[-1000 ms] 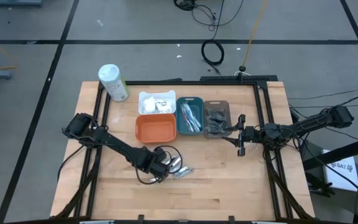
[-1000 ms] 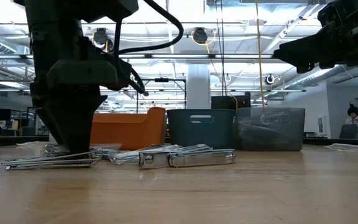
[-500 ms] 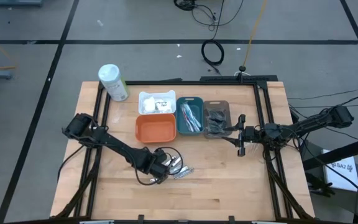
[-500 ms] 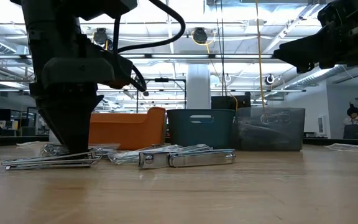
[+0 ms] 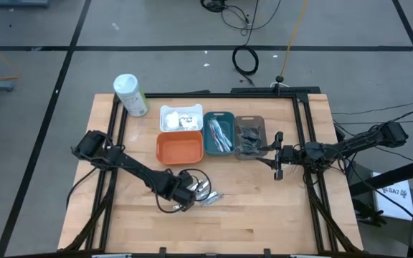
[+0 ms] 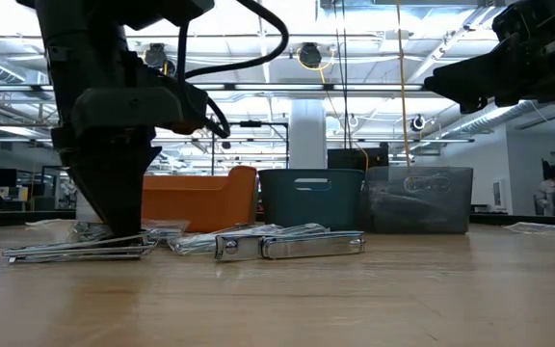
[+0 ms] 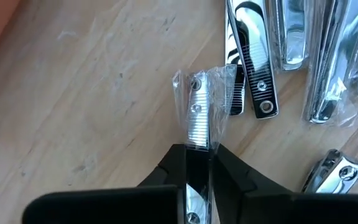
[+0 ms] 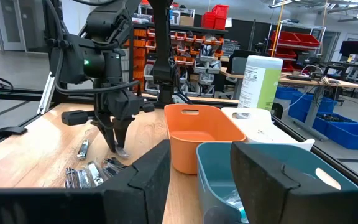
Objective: Pick & Place Travel size toiletries
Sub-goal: Put the nail cutter into the orange bin
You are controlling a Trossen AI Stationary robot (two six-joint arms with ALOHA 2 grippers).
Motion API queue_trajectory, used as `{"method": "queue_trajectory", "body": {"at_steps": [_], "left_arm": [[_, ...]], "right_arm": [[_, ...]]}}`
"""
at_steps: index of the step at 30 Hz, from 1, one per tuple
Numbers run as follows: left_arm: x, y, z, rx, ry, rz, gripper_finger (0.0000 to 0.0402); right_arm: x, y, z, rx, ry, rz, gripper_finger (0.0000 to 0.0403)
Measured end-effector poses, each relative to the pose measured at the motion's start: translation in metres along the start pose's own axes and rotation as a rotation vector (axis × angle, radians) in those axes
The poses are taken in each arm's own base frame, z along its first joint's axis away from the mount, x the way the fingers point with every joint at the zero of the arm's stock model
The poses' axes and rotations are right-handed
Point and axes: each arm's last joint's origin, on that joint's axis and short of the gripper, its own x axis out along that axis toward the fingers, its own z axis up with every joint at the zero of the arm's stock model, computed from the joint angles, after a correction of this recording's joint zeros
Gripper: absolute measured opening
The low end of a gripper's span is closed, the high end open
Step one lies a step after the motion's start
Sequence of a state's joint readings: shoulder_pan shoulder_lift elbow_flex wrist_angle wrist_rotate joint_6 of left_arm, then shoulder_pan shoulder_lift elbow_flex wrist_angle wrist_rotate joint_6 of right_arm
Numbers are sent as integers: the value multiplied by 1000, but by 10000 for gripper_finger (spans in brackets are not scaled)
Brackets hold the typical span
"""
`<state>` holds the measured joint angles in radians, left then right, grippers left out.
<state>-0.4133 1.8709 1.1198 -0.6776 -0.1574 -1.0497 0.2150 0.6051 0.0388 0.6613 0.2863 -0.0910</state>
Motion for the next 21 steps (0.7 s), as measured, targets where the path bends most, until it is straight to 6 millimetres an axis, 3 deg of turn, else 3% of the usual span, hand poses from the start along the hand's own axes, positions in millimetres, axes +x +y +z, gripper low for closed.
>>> {"method": "queue_trajectory", "body": {"at_steps": [5, 11, 21], "left_arm": [[-11, -2, 3, 39, -3, -11, 30], [-42, -7, 13, 96, -113, -75, 57], [-111, 16, 26, 201, -383, -87, 28]], "right_arm": [[0, 0, 0, 0, 0, 0, 155], [0, 0, 0, 0, 1, 0, 155], [0, 0, 0, 0, 0, 0, 155]]}}
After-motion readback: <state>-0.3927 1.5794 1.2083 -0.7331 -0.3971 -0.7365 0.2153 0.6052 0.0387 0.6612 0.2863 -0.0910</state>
